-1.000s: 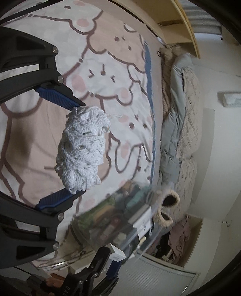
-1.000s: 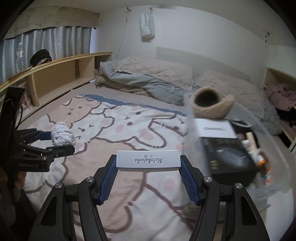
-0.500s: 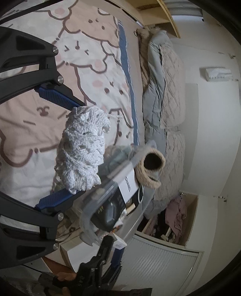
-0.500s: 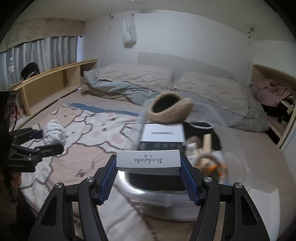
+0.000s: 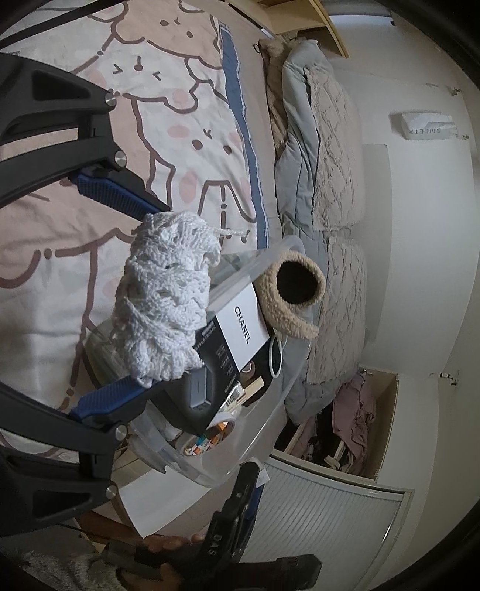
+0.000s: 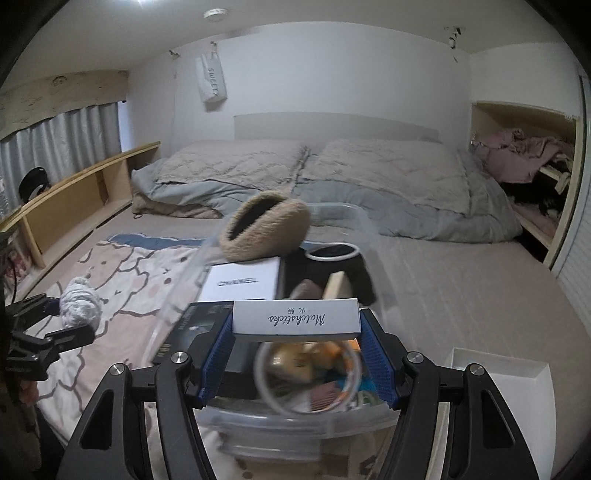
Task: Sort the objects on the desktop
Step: 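Carry the lace cloth and white box over the clear storage box with both grippers, then lower the white box into the clear box and open the right gripper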
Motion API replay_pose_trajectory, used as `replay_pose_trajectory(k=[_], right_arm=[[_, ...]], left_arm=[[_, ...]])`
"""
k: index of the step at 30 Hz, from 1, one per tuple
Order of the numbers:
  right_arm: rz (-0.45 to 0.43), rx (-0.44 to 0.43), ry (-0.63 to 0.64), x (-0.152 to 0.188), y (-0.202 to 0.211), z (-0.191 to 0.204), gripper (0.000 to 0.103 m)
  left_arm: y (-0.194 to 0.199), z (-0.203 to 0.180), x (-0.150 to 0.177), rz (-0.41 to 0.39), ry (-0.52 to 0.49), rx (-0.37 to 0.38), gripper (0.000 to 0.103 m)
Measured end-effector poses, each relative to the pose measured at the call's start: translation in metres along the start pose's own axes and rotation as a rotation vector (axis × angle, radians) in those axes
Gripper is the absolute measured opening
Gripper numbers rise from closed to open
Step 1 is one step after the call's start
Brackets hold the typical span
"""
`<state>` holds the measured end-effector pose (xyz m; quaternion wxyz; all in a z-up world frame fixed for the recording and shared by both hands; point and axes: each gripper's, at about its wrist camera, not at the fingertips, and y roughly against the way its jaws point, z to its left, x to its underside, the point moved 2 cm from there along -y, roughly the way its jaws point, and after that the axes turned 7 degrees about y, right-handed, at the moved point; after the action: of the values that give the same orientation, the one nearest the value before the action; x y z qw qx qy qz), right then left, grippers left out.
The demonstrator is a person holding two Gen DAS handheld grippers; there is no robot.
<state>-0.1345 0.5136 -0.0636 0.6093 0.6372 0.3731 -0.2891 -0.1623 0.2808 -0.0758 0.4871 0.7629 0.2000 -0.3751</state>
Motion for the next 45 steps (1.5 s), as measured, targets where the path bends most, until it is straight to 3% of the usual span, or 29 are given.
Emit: replay_pose_trajectory(k=[9, 15, 21, 45], right_arm=[[0.126, -0.005, 0.075, 0.010, -0.033, -0.014, 0.067], [0.200, -0.160, 0.099, 0.020, -0.049, -0.014, 0.067], [0.269, -0.189, 0.133, 0.031, -0.060, -0.012, 0.067], [0.257, -0.193, 0.082, 0.025, -0.050, -0.022, 0.067]], left_arm=[[-0.014, -0.013, 0.001, 0.009, 0.004, 0.008, 0.081], [-0.017, -0.012, 0.003, 0.023, 0.015, 0.010, 0.081], [-0.019, -0.011, 0.004, 0.022, 0.026, 0.003, 0.081], [-0.022, -0.024, 0.011, 0.027, 0.024, 0.005, 0.081]])
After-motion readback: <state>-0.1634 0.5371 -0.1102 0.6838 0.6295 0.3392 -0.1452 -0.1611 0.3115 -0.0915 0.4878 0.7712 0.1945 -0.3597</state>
